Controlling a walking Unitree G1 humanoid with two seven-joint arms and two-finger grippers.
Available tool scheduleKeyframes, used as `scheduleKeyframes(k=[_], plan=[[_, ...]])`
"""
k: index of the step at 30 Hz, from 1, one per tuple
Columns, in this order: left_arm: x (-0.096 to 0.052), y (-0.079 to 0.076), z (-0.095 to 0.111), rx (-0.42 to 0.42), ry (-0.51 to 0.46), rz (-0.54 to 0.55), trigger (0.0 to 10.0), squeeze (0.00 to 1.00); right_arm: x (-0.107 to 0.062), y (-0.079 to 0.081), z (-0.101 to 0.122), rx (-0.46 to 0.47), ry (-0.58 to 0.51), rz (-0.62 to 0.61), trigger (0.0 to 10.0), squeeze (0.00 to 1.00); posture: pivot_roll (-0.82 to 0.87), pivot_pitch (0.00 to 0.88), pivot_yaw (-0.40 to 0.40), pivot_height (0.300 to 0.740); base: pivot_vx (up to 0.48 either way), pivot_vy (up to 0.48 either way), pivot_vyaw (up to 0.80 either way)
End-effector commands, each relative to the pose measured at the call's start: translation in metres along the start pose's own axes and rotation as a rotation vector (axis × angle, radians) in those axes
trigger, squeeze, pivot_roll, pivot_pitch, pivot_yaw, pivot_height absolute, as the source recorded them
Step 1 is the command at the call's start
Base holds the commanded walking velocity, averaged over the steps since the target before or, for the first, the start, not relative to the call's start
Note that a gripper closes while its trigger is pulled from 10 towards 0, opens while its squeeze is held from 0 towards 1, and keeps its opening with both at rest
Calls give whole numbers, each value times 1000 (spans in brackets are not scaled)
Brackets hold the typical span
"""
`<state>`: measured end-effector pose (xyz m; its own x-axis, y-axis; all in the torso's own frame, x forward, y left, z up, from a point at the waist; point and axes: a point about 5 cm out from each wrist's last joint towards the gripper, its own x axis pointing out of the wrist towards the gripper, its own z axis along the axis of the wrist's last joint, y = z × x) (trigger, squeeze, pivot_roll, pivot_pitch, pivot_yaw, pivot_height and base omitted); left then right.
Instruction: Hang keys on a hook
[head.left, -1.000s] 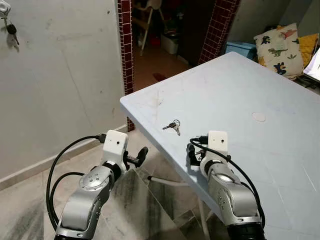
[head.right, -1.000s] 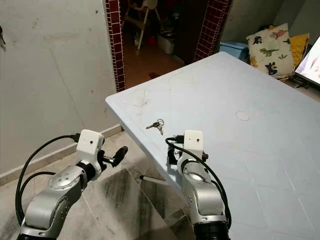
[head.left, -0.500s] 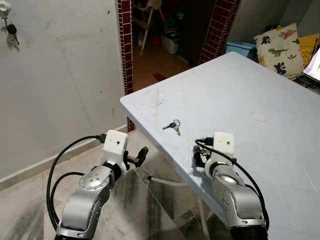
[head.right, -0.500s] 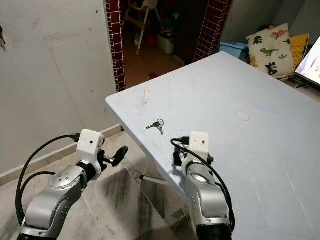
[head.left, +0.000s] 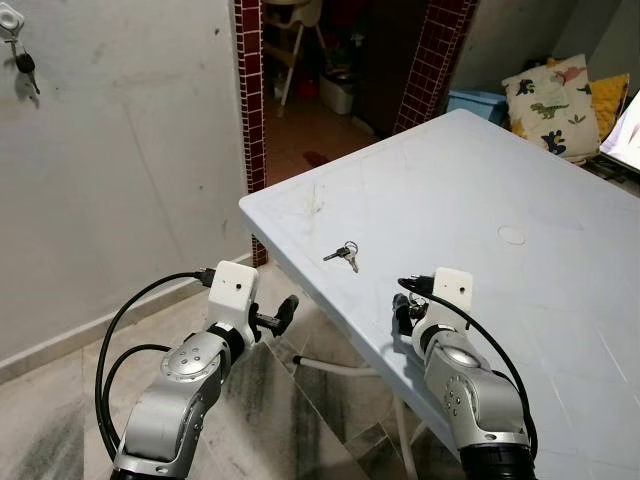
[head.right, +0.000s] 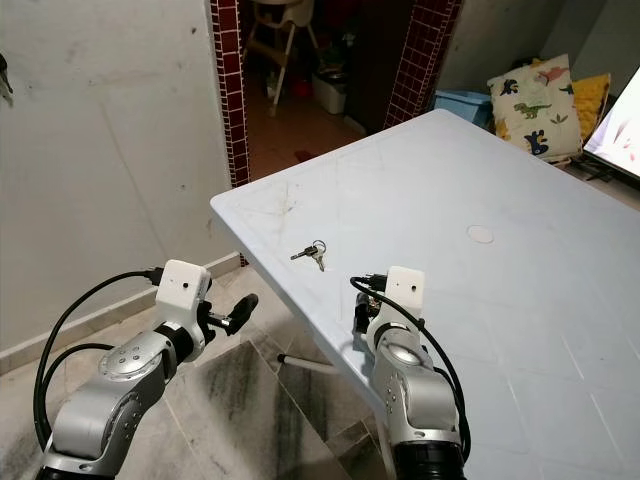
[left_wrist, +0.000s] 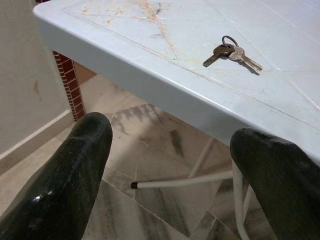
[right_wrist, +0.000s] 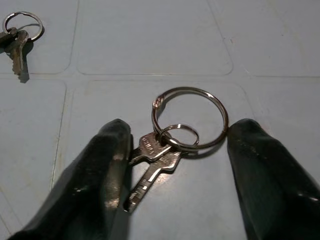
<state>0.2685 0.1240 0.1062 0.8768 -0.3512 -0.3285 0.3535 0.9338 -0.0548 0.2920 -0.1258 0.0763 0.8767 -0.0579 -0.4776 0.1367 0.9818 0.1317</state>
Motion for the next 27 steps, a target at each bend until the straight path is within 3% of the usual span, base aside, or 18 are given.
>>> scheduleKeyframes(k=[1,10,17,27], plan=[[2,-3,-1,3,15,-15,10000,0,1,13,-22,24,105,44,0,0,135,45,-87,740,0,0,0],[2,-4,0,0,12,-13,10000,0,7,40,-8,-27,59,204,0,0,139,46,-89,740,0,0,0],[2,-4,-1,-5,12,-12,10000,0,3,49,-15,-106,67,311,0,0,136,50,-90,740,0,0,0],[3,-5,0,-4,8,-15,10000,0,1,51,-17,-164,40,344,0,0,136,50,-88,740,0,0,0]])
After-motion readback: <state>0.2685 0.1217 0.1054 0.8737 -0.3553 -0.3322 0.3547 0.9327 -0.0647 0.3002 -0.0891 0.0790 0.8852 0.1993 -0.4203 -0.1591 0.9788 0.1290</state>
